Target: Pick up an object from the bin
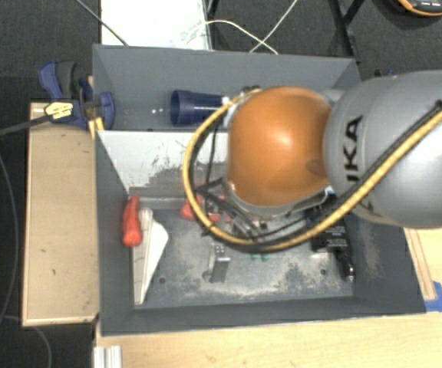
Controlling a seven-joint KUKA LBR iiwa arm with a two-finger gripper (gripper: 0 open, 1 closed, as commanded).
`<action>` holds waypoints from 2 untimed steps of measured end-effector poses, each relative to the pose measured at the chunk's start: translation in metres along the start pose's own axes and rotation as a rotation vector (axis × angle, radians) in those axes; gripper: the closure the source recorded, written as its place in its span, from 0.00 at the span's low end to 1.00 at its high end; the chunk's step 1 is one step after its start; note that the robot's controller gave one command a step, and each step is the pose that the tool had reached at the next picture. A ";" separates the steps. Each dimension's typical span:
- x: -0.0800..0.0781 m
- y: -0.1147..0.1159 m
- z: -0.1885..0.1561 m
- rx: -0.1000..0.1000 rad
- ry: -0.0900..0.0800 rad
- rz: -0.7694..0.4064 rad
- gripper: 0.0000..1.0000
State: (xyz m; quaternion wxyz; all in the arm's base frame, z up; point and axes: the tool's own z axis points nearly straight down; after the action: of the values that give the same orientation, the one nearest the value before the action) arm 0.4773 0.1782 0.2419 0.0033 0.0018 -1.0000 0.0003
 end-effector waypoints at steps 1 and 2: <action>-0.002 -0.001 -0.004 -0.002 -0.009 0.007 0.00; -0.045 0.039 0.110 -0.001 -0.010 -0.247 0.00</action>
Offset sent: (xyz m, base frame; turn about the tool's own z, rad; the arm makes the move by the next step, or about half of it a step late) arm 0.0630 0.0598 -0.1719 -0.3734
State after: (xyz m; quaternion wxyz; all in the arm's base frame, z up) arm 0.5213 0.2176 0.1312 -0.0016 0.1250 -0.9922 -0.0006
